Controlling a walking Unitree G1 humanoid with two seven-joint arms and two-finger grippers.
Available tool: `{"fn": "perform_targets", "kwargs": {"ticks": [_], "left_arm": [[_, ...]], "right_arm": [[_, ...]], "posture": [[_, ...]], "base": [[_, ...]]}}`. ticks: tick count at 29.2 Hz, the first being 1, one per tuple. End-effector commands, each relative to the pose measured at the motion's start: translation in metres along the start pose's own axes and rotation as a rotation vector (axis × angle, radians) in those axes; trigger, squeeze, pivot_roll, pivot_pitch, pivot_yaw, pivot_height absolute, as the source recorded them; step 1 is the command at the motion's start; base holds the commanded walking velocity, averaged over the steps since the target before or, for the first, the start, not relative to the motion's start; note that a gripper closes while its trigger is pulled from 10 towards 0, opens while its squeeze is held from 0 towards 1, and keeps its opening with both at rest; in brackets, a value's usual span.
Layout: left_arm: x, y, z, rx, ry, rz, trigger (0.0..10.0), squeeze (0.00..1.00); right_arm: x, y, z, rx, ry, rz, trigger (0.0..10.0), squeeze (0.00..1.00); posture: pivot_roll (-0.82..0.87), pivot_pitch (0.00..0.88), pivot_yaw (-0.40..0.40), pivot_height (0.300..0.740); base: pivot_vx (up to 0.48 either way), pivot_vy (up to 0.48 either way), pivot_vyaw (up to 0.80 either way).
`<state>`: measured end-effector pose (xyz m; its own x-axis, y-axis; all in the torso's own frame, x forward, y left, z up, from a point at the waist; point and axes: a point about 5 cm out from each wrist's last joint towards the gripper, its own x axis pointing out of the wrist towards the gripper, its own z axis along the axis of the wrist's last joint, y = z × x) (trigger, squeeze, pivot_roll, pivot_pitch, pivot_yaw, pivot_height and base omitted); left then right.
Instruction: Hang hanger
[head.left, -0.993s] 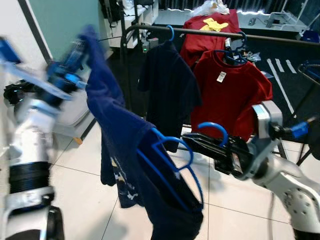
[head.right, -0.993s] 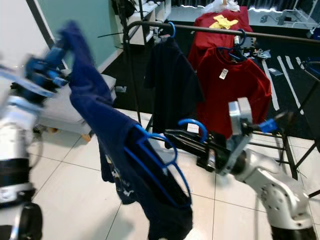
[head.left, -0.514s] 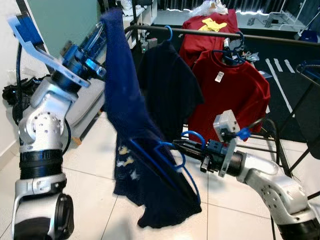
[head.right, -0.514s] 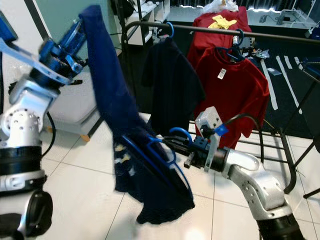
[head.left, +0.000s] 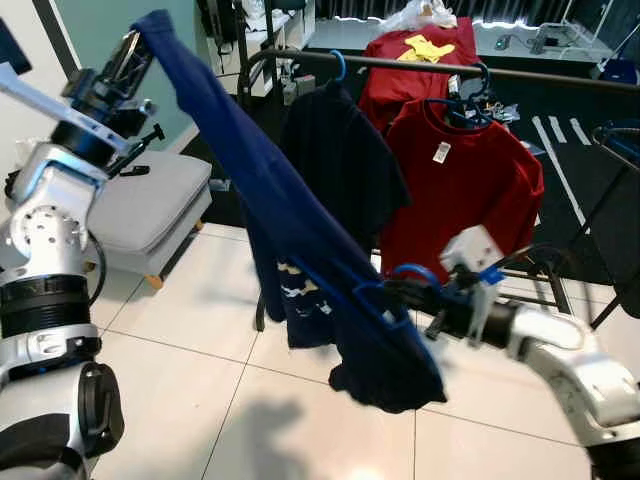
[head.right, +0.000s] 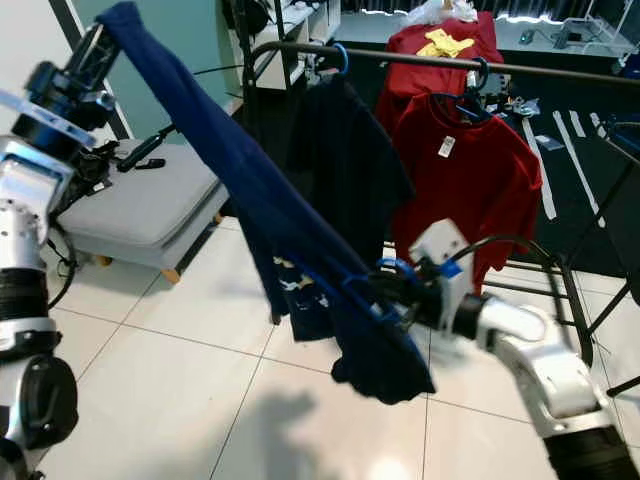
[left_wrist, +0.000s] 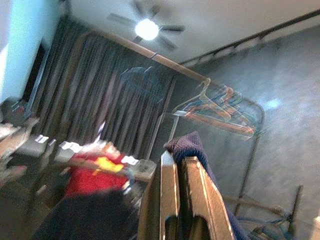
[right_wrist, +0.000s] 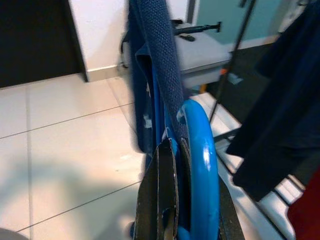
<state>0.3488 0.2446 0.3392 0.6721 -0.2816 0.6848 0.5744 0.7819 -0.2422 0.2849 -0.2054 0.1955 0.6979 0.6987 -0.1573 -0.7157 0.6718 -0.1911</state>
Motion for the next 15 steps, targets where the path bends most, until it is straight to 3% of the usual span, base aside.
{"fn": "perform_targets", "kwargs": {"ticks": [1,2,4,5,6,10,15], "left_arm": [[-0.004,0.01,0.023,0.064,-0.078,0.05,6.3,0.0],[-0.009,0.018,0.017,0.077,-0.042,0.094,8.2,0.0],[-0.009,0.018,0.017,0.077,-0.042,0.094,8.2,0.0],[-0.015,0.024,0.01,0.106,0.008,0.13,10.0,0.0],[-0.02,0.029,-0.002,0.125,0.073,0.151,10.0,0.0],[-0.028,0.034,-0.02,0.163,0.169,0.173,10.0,0.0],[-0.036,0.041,-0.047,0.253,0.309,0.229,10.0,0.0]], "right_arm": [[-0.013,-0.007,-0.007,0.02,0.042,-0.05,0.0,0.0],[-0.023,-0.015,0.0,-0.005,0.026,-0.089,0.0,0.0],[-0.023,-0.015,0.0,-0.005,0.026,-0.089,0.0,0.0],[-0.032,-0.021,0.008,-0.025,0.007,-0.115,0.0,0.0],[-0.039,-0.024,0.016,-0.041,-0.01,-0.126,0.0,0.0],[-0.045,-0.023,0.026,-0.051,-0.038,-0.106,0.0,0.0],[-0.041,-0.004,0.031,-0.028,-0.057,0.035,0.0,0.0]], "posture": [[0.0,0.075,0.034,0.74],[0.0,0.075,0.034,0.74],[0.0,0.075,0.034,0.74],[-0.01,0.077,0.035,0.74],[-0.01,0.079,0.033,0.74],[-0.01,0.079,0.033,0.74],[-0.02,0.081,0.029,0.74]], "base": [[0.0,0.0,0.0],[0.0,0.0,0.0],[0.0,0.0,0.0],[0.0,0.0,0.0],[0.0,0.0,0.0],[0.0,0.0,0.0],[0.0,0.0,0.0]]}}
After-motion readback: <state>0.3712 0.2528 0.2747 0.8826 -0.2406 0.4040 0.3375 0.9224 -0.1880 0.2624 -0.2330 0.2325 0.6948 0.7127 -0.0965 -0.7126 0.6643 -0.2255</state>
